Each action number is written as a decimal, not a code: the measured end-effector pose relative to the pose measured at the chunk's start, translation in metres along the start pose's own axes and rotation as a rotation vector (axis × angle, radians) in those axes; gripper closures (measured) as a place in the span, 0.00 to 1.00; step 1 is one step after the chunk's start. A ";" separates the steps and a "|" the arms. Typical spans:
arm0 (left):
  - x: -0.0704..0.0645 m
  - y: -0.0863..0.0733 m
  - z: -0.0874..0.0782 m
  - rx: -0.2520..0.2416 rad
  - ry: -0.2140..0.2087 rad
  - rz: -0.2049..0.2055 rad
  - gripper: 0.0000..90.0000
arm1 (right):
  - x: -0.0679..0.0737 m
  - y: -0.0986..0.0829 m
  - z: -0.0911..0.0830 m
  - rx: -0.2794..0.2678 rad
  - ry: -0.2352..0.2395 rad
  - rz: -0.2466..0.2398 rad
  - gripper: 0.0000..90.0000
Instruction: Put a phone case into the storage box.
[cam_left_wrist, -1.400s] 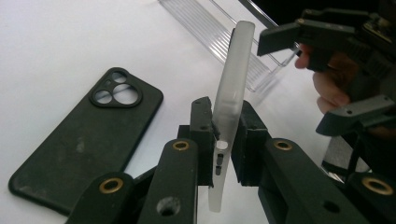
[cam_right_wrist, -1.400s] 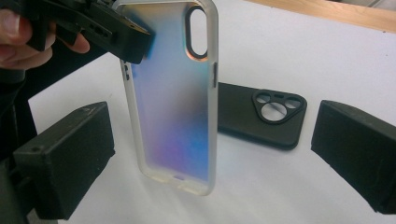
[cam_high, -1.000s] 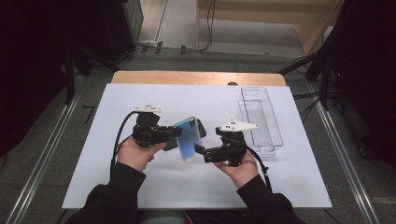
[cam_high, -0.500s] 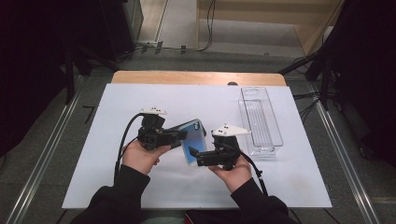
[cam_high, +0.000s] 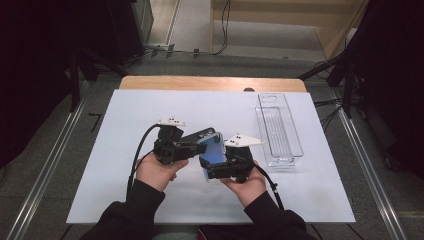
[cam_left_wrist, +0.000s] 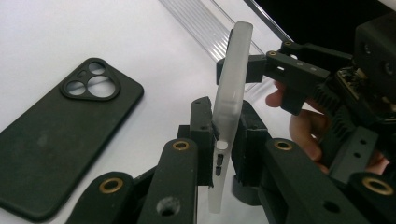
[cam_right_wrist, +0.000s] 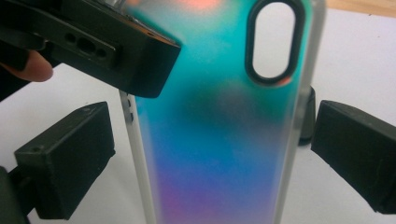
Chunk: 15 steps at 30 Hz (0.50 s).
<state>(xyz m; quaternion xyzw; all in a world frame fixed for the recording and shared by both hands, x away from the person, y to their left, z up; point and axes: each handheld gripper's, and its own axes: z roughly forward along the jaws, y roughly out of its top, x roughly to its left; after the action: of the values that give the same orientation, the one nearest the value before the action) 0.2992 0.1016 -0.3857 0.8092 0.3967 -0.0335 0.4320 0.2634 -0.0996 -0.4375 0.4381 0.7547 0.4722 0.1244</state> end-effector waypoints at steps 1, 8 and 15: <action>-0.001 0.000 0.001 0.003 -0.002 -0.002 0.90 | 0.001 0.000 0.001 0.000 -0.004 0.000 0.00; -0.005 -0.001 0.004 0.009 -0.002 0.009 0.90 | 0.000 -0.001 0.001 -0.005 0.007 0.002 0.17; -0.006 0.000 0.002 -0.011 -0.028 0.006 0.84 | 0.000 -0.001 -0.001 -0.004 -0.001 -0.021 0.19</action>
<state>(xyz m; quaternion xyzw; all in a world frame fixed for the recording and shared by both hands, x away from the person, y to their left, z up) 0.2956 0.0970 -0.3847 0.8076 0.3883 -0.0415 0.4419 0.2623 -0.1001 -0.4375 0.4301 0.7583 0.4723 0.1304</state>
